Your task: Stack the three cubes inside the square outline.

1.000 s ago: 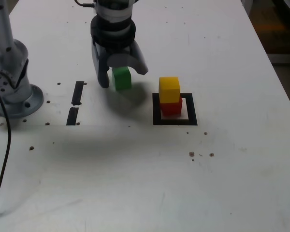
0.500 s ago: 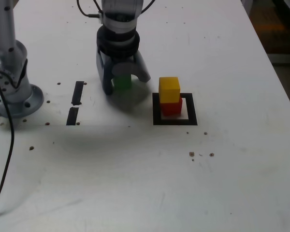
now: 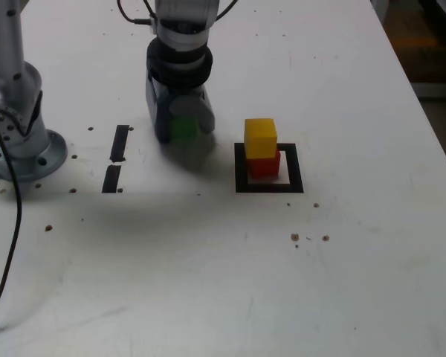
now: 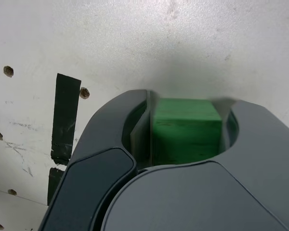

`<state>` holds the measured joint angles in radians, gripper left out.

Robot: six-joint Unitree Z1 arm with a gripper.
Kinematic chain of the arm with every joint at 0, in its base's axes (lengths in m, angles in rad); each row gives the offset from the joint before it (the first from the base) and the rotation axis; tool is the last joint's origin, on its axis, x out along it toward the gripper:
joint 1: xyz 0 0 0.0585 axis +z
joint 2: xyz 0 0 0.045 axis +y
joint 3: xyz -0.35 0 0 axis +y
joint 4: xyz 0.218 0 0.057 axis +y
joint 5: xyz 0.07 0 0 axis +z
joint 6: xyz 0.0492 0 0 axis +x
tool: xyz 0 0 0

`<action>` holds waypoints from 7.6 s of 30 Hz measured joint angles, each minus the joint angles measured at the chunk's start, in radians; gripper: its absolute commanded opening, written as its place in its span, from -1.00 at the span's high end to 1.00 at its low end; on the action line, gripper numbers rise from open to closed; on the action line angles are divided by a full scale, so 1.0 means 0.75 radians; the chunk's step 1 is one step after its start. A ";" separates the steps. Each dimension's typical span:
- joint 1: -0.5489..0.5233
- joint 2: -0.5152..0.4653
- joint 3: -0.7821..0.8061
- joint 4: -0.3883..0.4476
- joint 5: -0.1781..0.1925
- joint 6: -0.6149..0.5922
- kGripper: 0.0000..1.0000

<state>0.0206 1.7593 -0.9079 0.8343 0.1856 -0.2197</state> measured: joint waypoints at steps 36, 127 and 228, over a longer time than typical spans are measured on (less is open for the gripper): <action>-0.256 0.019 -0.872 0.806 -0.071 -0.030 0.77; -0.537 0.081 -0.915 0.747 -0.247 -0.109 -0.98; -0.603 0.092 -0.721 0.787 -0.173 -0.312 0.55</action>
<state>-0.4318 1.8282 -1.4486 1.4246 0.0558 -0.4534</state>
